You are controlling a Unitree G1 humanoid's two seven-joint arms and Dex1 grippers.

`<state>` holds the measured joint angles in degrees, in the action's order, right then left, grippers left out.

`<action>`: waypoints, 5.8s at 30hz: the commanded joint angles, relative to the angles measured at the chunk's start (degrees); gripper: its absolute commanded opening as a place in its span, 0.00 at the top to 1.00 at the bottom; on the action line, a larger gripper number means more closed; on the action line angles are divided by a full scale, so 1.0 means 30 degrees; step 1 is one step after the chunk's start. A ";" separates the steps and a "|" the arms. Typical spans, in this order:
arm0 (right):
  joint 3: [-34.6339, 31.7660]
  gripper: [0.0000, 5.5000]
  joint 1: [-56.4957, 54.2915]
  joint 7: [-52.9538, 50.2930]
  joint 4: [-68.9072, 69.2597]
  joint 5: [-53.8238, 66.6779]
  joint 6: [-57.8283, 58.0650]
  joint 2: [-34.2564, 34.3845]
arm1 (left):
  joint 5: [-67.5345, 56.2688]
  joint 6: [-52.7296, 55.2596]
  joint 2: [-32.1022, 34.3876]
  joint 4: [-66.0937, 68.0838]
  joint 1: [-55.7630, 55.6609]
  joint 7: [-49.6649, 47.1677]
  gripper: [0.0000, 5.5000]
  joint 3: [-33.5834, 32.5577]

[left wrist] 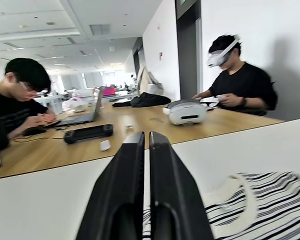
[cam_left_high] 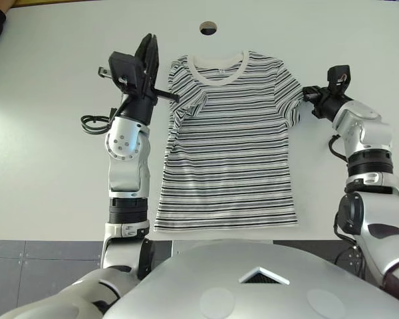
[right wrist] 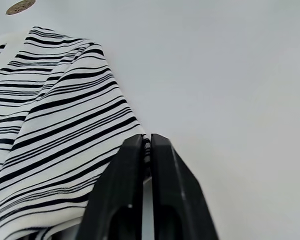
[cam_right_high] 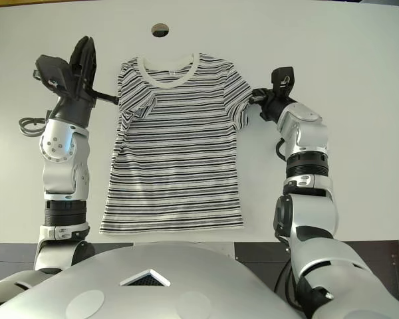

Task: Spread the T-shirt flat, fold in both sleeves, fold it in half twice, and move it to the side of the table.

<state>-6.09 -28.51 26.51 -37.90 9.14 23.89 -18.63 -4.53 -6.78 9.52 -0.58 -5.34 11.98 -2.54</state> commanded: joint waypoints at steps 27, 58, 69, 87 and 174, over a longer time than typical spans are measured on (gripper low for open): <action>0.3744 0.98 0.1142 -0.1028 0.8296 0.0673 0.4536 0.3801 | 0.2018 0.0977 -0.0167 0.3990 -0.0138 -0.0898 0.98 0.0882; 0.2525 0.55 0.9935 0.4939 1.4198 -0.6507 -1.6652 -0.9454 | 0.6041 -0.7962 1.4419 -0.1114 0.6527 0.9208 0.74 0.2016; 0.3771 0.55 1.6016 0.8063 1.6505 -0.7806 -1.9237 -1.3701 | 0.2924 -0.7879 1.9077 -0.3321 1.2047 1.4250 0.74 0.0775; 0.6105 0.55 1.5058 0.8045 1.8525 -1.2799 -2.0804 -1.4178 | 0.3996 -0.9322 1.6435 -0.3615 1.1271 1.3801 0.74 0.3689; 0.3292 0.69 0.0395 0.1673 0.4559 -0.0330 -0.1248 -0.1543 | -0.2516 0.9829 0.3611 0.7949 -0.3971 0.2607 0.81 -0.1153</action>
<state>0.57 -29.09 30.47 -27.46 11.76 26.21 -22.40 -11.16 21.91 20.99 21.51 -15.48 21.58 -3.76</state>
